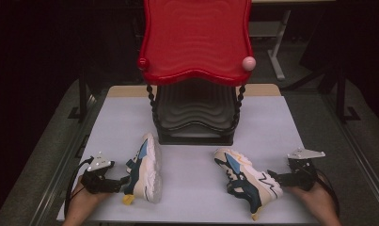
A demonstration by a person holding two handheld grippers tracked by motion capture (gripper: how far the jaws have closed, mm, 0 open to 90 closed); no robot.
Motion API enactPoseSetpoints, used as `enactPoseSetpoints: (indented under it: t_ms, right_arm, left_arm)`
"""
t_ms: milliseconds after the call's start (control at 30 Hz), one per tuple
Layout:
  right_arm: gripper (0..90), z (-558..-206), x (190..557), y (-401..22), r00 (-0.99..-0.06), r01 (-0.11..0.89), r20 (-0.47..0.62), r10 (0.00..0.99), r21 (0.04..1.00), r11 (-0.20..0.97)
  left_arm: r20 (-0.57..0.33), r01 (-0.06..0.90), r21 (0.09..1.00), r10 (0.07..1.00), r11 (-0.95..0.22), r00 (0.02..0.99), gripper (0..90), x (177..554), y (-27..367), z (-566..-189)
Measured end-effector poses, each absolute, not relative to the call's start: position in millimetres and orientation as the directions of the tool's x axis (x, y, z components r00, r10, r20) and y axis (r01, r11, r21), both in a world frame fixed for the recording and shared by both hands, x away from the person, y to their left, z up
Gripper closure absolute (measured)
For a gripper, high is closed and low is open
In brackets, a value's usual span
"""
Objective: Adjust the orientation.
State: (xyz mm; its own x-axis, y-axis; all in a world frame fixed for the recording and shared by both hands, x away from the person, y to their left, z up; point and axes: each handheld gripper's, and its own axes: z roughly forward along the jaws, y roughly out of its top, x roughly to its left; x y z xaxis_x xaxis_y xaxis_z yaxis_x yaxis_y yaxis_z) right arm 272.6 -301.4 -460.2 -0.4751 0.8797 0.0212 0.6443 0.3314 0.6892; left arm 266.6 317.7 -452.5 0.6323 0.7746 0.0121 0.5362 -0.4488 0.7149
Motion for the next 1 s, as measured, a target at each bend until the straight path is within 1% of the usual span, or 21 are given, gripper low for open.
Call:
enactPoseSetpoints:
  t_ms: [333,400,500,533,600,633,667,700,733,767,867,1000]
  right_arm:
    - [3.0,-460,273,-301,-0.475,0.645,0.022,0.880,0.689,0.331]
    - [3.0,-460,273,-301,-0.475,0.645,0.022,0.880,0.689,0.331]
    - [2.9,-460,273,-301,-0.475,0.645,0.023,0.880,0.689,0.330]
    - [2.9,-460,273,-301,-0.475,0.645,0.023,0.880,0.689,0.330]
    - [2.9,-460,273,-301,-0.475,0.644,0.022,0.880,0.689,0.331]
    - [2.9,-460,273,-301,-0.475,0.644,0.022,0.880,0.689,0.331]
    - [2.9,-460,273,-301,-0.475,0.644,0.022,0.880,0.689,0.331]
    - [2.9,-460,273,-301,-0.475,0.645,0.022,0.880,0.689,0.331]
    - [2.9,-460,273,-301,-0.475,0.645,0.022,0.880,0.689,0.331]
    - [2.9,-460,273,-301,-0.475,0.645,0.022,0.880,0.689,0.331]
    - [2.9,-460,273,-301,-0.475,0.645,0.022,0.880,0.689,0.331]
    - [2.9,-460,273,-301,-0.476,0.645,0.024,0.879,0.689,0.330]
  left_arm:
    - [0.012,0.533,0.718,0.773,-0.448,0.635,14.6,266,319,-452]
    - [0.025,0.534,0.716,0.781,-0.450,0.624,17.0,264,322,-450]
    - [0.018,0.536,0.723,0.787,-0.436,0.617,18.2,263,328,-448]
    - [0.002,0.531,0.737,0.787,-0.418,0.617,23.7,261,333,-446]
    - [-0.011,0.521,0.756,0.788,-0.396,0.616,27.4,260,337,-443]
    - [-0.011,0.521,0.756,0.788,-0.396,0.616,31.2,260,337,-443]
    - [-0.014,0.509,0.764,0.779,-0.396,0.627,31.2,260,339,-441]
    - [-0.014,0.503,0.770,0.777,-0.394,0.630,34.6,260,339,-440]
    - [-0.012,0.489,0.778,0.768,-0.395,0.640,39.8,260,339,-438]
    - [-0.013,0.488,0.776,0.764,-0.399,0.645,39.8,261,338,-437]
    - [0.000,0.453,0.784,0.729,-0.426,0.685,46.7,263,331,-436]
    - [0.010,0.432,0.779,0.697,-0.455,0.717,51.5,268,321,-436]
